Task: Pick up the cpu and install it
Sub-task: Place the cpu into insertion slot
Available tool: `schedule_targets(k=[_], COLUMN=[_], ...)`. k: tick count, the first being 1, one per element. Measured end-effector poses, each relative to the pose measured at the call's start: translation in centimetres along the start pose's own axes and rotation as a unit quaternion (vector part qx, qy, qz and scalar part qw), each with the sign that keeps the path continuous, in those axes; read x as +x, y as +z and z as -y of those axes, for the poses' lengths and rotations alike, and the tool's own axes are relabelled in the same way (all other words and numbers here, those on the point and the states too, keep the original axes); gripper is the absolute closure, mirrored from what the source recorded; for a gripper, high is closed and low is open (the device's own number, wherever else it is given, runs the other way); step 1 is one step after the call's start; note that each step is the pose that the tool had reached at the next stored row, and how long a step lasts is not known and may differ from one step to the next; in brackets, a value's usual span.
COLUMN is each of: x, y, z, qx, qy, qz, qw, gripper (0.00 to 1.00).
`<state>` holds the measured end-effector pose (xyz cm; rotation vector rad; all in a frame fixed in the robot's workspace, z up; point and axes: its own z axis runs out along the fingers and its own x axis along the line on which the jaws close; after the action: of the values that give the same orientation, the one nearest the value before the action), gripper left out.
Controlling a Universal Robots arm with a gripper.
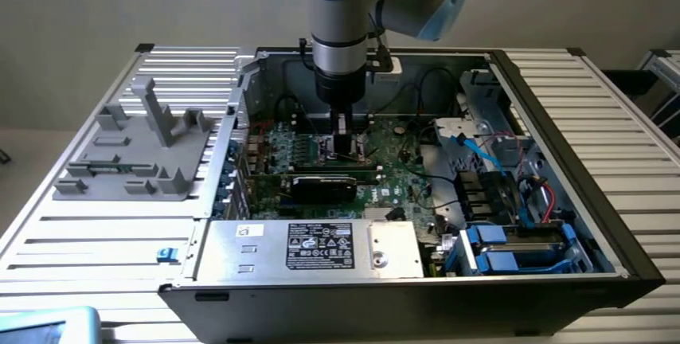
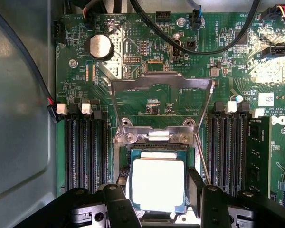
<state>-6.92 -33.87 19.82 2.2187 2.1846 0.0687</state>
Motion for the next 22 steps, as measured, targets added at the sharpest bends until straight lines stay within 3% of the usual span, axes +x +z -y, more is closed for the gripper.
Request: schedule_targets(k=[5,11,22], x=[-0.01,-0.01,-0.10], y=[0.02,0.20,0.25], z=[0.00,0.00,0.02], qx=[-0.0005,-0.0032,-0.0032], qy=[0.000,0.000,0.000], qz=[0.0001,-0.0001,-0.0001], qw=[1.0000,1.0000,1.0000], gripper=[0.44,0.44,0.44])
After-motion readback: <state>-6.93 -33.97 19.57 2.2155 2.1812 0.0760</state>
